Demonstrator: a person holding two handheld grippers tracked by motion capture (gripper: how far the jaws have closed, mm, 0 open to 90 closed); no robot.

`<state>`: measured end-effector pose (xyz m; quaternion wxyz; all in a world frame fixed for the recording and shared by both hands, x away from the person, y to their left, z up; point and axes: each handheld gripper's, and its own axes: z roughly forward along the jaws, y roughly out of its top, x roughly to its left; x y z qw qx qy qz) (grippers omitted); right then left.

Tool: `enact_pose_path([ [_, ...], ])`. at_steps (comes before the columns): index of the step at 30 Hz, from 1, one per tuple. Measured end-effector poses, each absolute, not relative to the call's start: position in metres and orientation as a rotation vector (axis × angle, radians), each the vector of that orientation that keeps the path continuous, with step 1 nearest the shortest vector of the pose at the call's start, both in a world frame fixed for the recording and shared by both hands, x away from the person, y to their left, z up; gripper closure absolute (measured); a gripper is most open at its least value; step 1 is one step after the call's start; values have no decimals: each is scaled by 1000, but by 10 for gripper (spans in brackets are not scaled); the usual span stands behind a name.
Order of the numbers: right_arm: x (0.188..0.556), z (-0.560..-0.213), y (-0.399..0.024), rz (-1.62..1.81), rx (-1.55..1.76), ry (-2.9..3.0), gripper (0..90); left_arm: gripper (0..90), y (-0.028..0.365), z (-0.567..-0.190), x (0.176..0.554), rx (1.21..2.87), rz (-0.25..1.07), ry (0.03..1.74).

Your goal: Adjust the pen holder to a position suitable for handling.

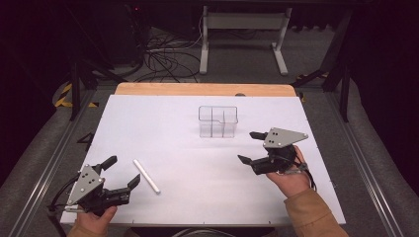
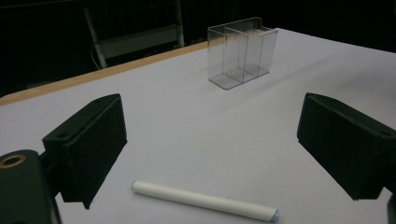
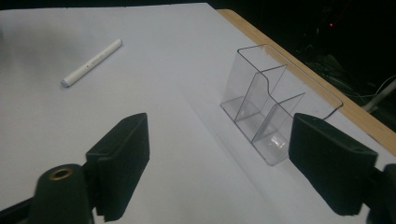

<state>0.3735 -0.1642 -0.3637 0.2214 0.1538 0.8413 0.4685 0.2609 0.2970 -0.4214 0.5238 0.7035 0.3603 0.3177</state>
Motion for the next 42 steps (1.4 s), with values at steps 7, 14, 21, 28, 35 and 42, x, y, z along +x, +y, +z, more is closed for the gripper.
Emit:
enact_pose_path([
  [7,384,-358,-155,1278,396,2338,240,90,297,-421,260,1684,765,861],
  [14,395,-352,-151,1273,386,2342,235,89,297,-421,257,1685,768,865],
  [21,415,-347,-143,1226,369,2364,233,89,300,-422,253,1680,774,880],
  [28,434,-347,-144,1229,413,2369,234,89,301,-423,252,1678,774,887],
  [35,447,-348,-139,1225,428,2392,239,89,301,-423,253,1682,774,887],
  [42,461,-351,-124,1146,393,2429,284,90,301,-423,254,1684,776,885],
])
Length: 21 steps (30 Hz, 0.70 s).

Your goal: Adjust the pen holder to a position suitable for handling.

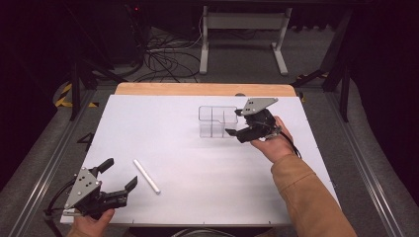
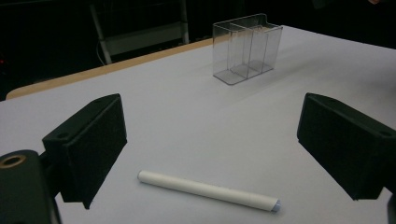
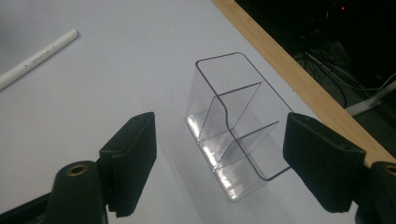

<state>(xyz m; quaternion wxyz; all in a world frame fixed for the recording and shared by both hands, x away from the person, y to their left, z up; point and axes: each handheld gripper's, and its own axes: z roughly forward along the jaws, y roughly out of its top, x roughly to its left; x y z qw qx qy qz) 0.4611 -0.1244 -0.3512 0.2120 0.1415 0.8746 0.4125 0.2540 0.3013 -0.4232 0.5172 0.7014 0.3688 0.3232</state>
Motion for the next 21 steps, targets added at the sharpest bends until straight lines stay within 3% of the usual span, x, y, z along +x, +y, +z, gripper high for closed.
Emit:
enact_pose_path([
  [21,501,-371,-91,1054,383,2547,401,89,302,-424,256,1680,768,889],
])
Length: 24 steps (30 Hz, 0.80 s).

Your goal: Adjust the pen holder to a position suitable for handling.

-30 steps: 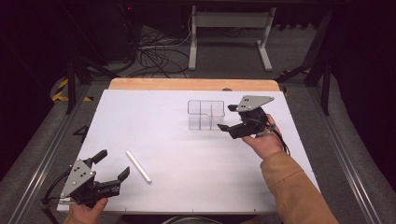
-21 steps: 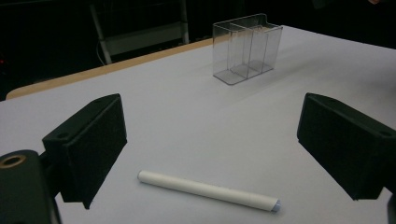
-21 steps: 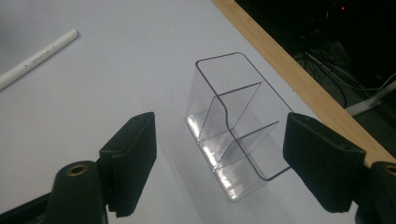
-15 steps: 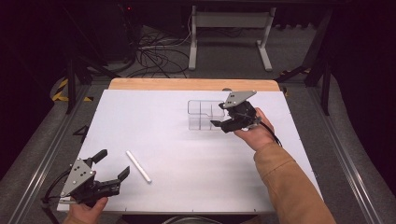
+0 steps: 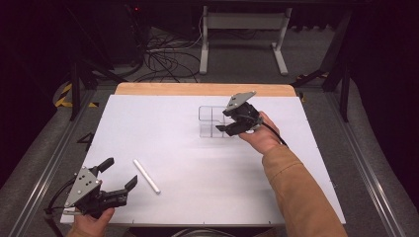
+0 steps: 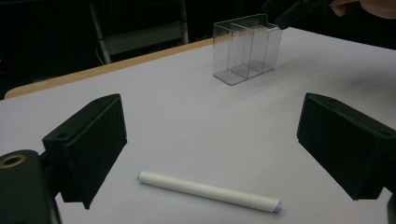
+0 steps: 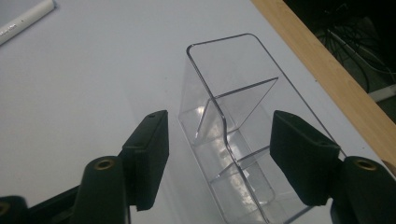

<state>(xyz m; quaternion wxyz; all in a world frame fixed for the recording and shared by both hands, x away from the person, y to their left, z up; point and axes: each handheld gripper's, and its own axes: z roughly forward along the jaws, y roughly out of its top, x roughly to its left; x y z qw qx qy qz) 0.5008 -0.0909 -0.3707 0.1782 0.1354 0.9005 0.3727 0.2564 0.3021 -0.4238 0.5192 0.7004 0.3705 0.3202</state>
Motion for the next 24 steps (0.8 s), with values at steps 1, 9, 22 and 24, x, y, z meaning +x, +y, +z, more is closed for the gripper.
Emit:
enact_pose_path([
  [1,503,-372,-89,1053,381,2551,412,90,302,-424,256,1681,769,888],
  [9,517,-384,-71,964,385,2620,457,90,304,-424,257,1679,767,890],
  [22,526,-404,-57,855,381,2657,521,89,303,-425,257,1683,768,890],
  [24,526,-406,-55,847,381,2656,533,89,303,-425,257,1684,768,888],
])
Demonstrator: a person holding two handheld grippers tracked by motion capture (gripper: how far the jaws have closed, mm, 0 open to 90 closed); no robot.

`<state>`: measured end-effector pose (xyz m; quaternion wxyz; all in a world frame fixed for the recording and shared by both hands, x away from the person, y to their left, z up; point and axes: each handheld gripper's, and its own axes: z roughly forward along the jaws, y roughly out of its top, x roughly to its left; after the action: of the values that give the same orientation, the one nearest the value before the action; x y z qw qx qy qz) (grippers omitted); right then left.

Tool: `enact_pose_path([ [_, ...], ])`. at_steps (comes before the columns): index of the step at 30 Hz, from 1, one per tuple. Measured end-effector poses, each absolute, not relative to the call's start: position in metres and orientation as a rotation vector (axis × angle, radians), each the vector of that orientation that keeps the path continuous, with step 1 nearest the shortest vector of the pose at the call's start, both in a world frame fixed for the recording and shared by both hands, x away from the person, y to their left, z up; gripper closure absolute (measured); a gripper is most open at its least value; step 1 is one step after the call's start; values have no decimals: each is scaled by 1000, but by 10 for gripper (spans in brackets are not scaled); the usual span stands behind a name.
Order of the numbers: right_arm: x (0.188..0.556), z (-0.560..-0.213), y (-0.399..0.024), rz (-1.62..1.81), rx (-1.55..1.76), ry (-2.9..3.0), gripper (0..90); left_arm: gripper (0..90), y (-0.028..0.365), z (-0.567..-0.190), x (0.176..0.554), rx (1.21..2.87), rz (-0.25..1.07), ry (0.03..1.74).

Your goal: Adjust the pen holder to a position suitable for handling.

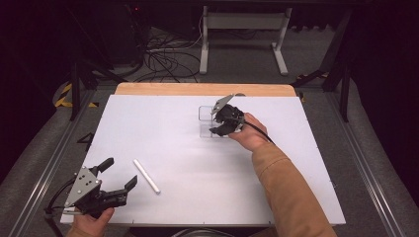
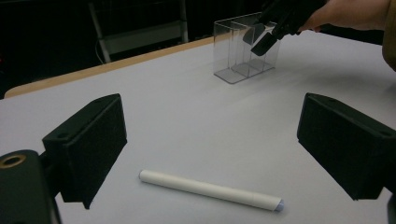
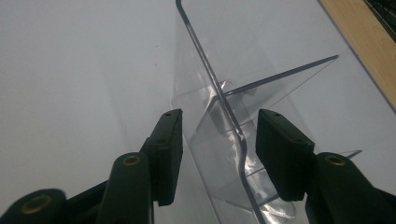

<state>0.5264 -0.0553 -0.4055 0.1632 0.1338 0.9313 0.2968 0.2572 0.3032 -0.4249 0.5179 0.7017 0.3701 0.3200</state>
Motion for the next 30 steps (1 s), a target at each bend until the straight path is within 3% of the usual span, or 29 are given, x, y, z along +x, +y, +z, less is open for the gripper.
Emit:
enact_pose_path([
  [5,524,-409,-51,787,362,2663,665,90,303,-425,258,1683,768,888],
  [11,523,-408,-52,768,325,2667,706,90,303,-425,257,1682,764,891],
  [18,513,-399,-52,779,247,2690,848,90,303,-425,257,1682,768,889],
  [30,465,-371,-47,859,25,2735,860,90,302,-425,257,1683,768,886],
])
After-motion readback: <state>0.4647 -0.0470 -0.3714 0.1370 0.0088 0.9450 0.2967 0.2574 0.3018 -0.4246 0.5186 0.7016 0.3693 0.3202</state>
